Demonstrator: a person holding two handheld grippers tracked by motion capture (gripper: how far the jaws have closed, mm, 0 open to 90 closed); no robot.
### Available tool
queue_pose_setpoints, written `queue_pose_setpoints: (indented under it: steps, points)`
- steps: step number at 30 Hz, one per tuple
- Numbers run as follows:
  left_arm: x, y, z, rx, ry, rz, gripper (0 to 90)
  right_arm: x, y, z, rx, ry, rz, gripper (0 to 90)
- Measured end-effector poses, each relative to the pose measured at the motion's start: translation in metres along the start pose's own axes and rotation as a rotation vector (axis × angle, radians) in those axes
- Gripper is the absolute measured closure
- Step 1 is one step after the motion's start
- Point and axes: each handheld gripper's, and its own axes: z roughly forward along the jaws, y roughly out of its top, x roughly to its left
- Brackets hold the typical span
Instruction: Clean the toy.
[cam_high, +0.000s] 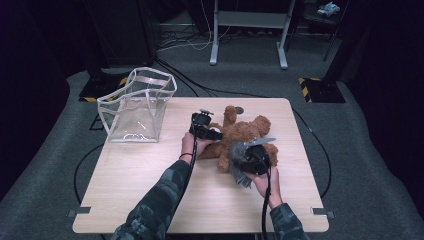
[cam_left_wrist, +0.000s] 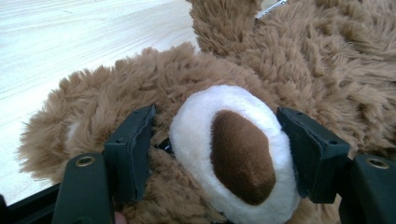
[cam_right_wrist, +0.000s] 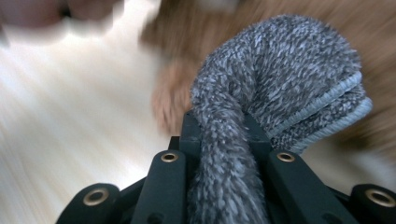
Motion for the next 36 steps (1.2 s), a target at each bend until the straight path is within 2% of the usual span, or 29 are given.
queue_pose_setpoints:
  steps: [1, 2, 4, 5, 7, 10, 13, 15, 18, 23, 25, 27, 30, 33, 36]
  points:
    - [0.000, 0.000, 0.000, 0.003, 0.000, -0.001, 31.3, -0.002, 0.009, -0.004, -0.027, -0.013, -0.015, 75.9]
    - [0.000, 0.001, 0.000, 0.003, -0.001, 0.001, 31.3, -0.002, 0.018, -0.007, -0.040, -0.021, 0.004, 75.9]
    - [0.002, 0.002, 0.000, 0.012, -0.011, -0.004, 31.3, -0.003, 0.034, -0.004, -0.047, -0.027, -0.003, 75.9]
    - [0.002, 0.002, 0.000, 0.015, -0.015, -0.011, 31.3, -0.004, 0.039, 0.003, -0.039, -0.023, -0.001, 75.8]
    - [0.003, 0.003, 0.000, 0.020, -0.022, -0.014, 31.3, -0.003, 0.043, 0.021, 0.017, -0.014, 0.012, 75.8]
    - [0.005, 0.004, -0.001, 0.032, -0.030, -0.008, 31.3, 0.001, 0.036, 0.047, 0.085, -0.011, 0.008, 76.0]
    - [0.006, 0.004, -0.002, 0.055, -0.038, -0.004, 31.3, 0.010, 0.020, 0.062, 0.133, -0.033, -0.028, 76.4]
    - [0.007, 0.004, -0.001, 0.054, -0.048, -0.002, 31.4, 0.013, 0.011, 0.063, 0.137, -0.059, -0.043, 76.6]
    - [0.008, 0.004, -0.001, 0.062, -0.056, -0.013, 31.4, 0.016, 0.001, 0.059, 0.157, -0.067, -0.077, 76.9]
    - [0.009, 0.005, -0.001, 0.064, -0.058, -0.013, 31.4, 0.016, -0.010, 0.053, 0.212, -0.054, -0.083, 77.1]
    - [0.009, 0.006, -0.001, 0.070, -0.059, -0.012, 31.4, 0.016, -0.010, 0.050, 0.213, -0.050, -0.082, 76.9]
    - [0.008, 0.006, 0.000, 0.064, -0.053, -0.027, 31.4, 0.018, -0.004, 0.043, 0.167, -0.015, -0.064, 76.7]
    - [0.008, 0.007, 0.000, 0.070, -0.052, -0.023, 31.4, 0.030, 0.014, 0.038, 0.128, 0.009, -0.092, 76.6]
    - [0.007, 0.007, 0.000, 0.074, -0.048, -0.022, 31.4, 0.039, 0.025, 0.056, 0.139, 0.022, -0.132, 76.6]
    - [0.007, 0.007, 0.000, 0.076, -0.049, -0.023, 31.4, 0.041, 0.022, 0.086, 0.177, 0.040, -0.108, 76.7]
